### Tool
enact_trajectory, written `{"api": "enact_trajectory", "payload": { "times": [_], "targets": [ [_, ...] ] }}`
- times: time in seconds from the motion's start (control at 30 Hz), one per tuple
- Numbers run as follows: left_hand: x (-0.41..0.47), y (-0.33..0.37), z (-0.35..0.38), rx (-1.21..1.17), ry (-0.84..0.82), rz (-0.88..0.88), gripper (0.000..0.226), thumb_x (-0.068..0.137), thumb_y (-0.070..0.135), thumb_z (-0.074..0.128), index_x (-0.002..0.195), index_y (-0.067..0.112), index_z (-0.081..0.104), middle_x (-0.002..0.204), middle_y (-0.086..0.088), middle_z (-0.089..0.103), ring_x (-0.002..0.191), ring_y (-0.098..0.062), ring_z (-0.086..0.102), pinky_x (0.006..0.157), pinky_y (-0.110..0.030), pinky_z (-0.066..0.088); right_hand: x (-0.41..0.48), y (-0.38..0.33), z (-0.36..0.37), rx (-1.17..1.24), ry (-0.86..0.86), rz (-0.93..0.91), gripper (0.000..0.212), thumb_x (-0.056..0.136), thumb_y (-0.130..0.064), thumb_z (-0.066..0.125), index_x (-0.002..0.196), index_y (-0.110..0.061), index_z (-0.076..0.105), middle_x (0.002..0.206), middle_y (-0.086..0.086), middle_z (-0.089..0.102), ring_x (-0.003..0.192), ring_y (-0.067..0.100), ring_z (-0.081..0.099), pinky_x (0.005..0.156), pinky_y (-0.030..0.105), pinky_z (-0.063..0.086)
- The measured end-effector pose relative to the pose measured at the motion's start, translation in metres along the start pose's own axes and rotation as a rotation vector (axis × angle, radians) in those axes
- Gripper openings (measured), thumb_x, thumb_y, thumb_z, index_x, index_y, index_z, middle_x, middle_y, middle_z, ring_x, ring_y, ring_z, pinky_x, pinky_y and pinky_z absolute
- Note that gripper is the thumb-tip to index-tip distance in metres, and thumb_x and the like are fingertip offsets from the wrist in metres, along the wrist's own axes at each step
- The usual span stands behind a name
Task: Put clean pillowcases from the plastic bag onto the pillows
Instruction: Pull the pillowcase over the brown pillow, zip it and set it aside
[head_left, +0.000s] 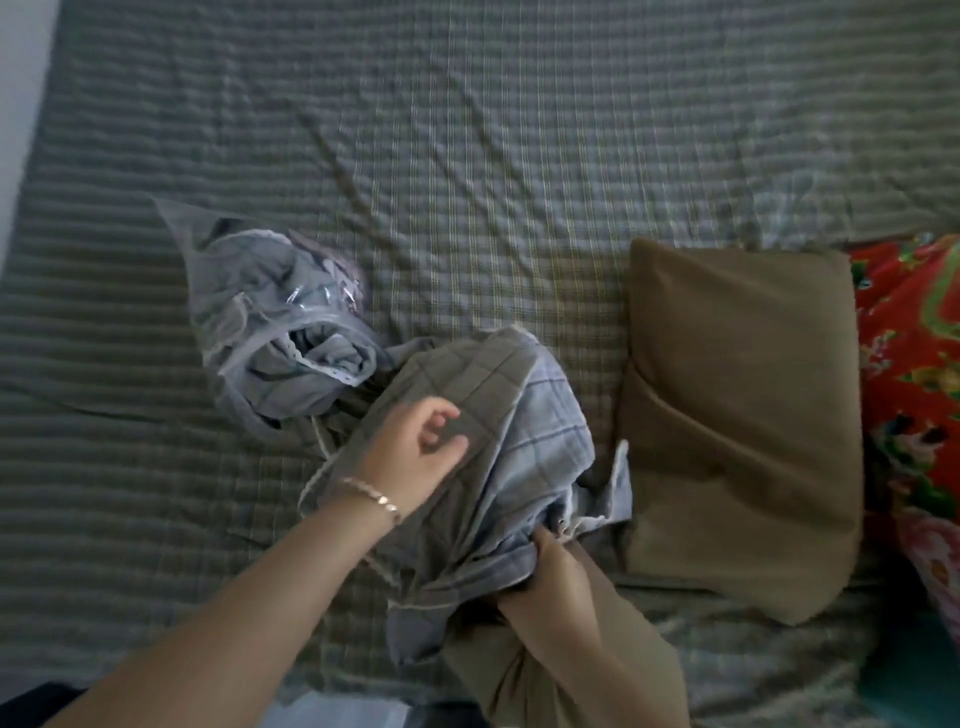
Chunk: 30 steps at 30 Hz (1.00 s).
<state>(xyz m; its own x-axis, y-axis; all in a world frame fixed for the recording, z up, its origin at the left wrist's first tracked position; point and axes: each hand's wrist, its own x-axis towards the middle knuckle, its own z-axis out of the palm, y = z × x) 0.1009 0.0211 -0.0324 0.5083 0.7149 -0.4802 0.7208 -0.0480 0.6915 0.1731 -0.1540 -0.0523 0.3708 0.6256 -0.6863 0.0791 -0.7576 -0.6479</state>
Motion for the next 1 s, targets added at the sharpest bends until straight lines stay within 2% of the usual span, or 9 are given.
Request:
{"api": "enact_trajectory", "payload": {
  "times": [0.13,0.3,0.43,0.5,0.53,0.63,0.73,0.87,1.0],
  "targets": [
    [0.043,-0.040,0.011,0.593,-0.170,-0.010,0.036,0.084,0.032,0.061,0.118,0.021,0.053,0.122,-0.002,0.047,0.114,-0.023,0.047,0.098,-0.036,0.041,0.040,0.003,0.024,-0.150,-0.059,0.042,0.023,0.080,-0.028,0.062,0.101,-0.030,0.055,0.098,-0.004,0.067,0.093,0.021,0.062,0.077,0.034,0.051],
    [0.055,-0.073,0.032,0.733,-0.048,0.050,0.019,0.092,0.021,0.047,0.108,0.020,0.056,0.115,0.000,0.051,0.113,-0.024,0.042,0.085,-0.036,0.043,0.072,0.013,0.001,-0.296,-0.250,-0.025,0.024,0.083,-0.044,0.059,0.098,-0.027,0.054,0.099,-0.005,0.062,0.093,0.017,0.060,0.075,0.029,0.048],
    [0.064,-0.077,0.050,0.700,0.075,-0.030,0.020,0.093,0.011,0.039,0.101,0.009,0.057,0.109,-0.010,0.056,0.109,-0.030,0.047,0.085,-0.034,0.035,0.081,0.039,-0.039,-0.568,0.188,-0.320,0.017,0.058,-0.033,0.059,0.066,-0.019,0.064,0.091,0.006,0.057,0.089,0.027,0.052,0.070,0.027,0.046],
    [0.063,-0.061,0.064,0.442,0.173,0.101,0.016,0.085,0.006,0.044,0.080,0.002,0.059,0.085,-0.018,0.060,0.084,-0.038,0.057,0.073,-0.030,0.031,0.087,0.052,-0.057,-0.676,0.185,-0.443,0.025,0.047,-0.031,0.063,0.065,-0.017,0.070,0.098,0.006,0.063,0.093,0.022,0.048,0.077,0.026,0.046],
    [0.056,-0.049,0.072,0.322,0.133,0.185,0.017,0.083,0.007,0.046,0.073,0.000,0.058,0.076,-0.019,0.059,0.075,-0.037,0.058,0.068,-0.029,0.030,0.087,0.056,-0.063,-0.690,0.100,-0.452,0.027,0.044,-0.035,0.063,0.063,-0.018,0.071,0.093,0.002,0.065,0.089,0.020,0.052,0.073,0.021,0.045],
    [0.037,-0.016,0.097,0.261,-0.437,0.243,0.017,0.092,0.012,0.047,0.088,-0.001,0.059,0.094,-0.018,0.059,0.093,-0.031,0.054,0.078,-0.027,0.035,0.088,0.080,-0.079,-0.770,-0.099,-0.402,0.017,0.043,-0.034,0.062,0.047,-0.018,0.063,0.054,-0.006,0.058,0.051,0.018,0.057,0.043,0.020,0.035],
    [0.067,-0.022,0.081,0.415,-0.511,0.135,0.020,0.094,0.020,0.049,0.102,0.007,0.060,0.108,-0.013,0.060,0.101,-0.028,0.055,0.084,-0.030,0.039,0.087,0.098,-0.091,-0.802,-0.141,-0.317,0.015,0.035,-0.033,0.066,0.040,-0.022,0.057,0.044,-0.011,0.052,0.041,0.011,0.053,0.039,0.019,0.031],
    [0.134,-0.062,0.023,0.620,0.036,-0.103,0.025,0.087,0.023,0.057,0.109,0.010,0.060,0.114,-0.012,0.060,0.107,-0.031,0.055,0.091,-0.036,0.044,0.090,0.094,-0.095,-0.634,-0.138,-0.223,0.023,0.049,-0.036,0.067,0.044,-0.023,0.048,0.049,-0.007,0.049,0.051,0.012,0.052,0.043,0.016,0.029],
    [0.160,-0.072,0.017,0.569,-0.339,-0.350,0.048,0.083,0.039,0.062,0.120,0.010,0.053,0.120,-0.010,0.060,0.108,-0.027,0.056,0.087,-0.030,0.043,0.103,0.088,-0.085,-0.409,-0.117,-0.028,0.012,0.066,-0.007,0.065,0.064,-0.017,0.059,0.072,-0.003,0.057,0.069,0.012,0.056,0.062,0.029,0.049]
  ]
}}
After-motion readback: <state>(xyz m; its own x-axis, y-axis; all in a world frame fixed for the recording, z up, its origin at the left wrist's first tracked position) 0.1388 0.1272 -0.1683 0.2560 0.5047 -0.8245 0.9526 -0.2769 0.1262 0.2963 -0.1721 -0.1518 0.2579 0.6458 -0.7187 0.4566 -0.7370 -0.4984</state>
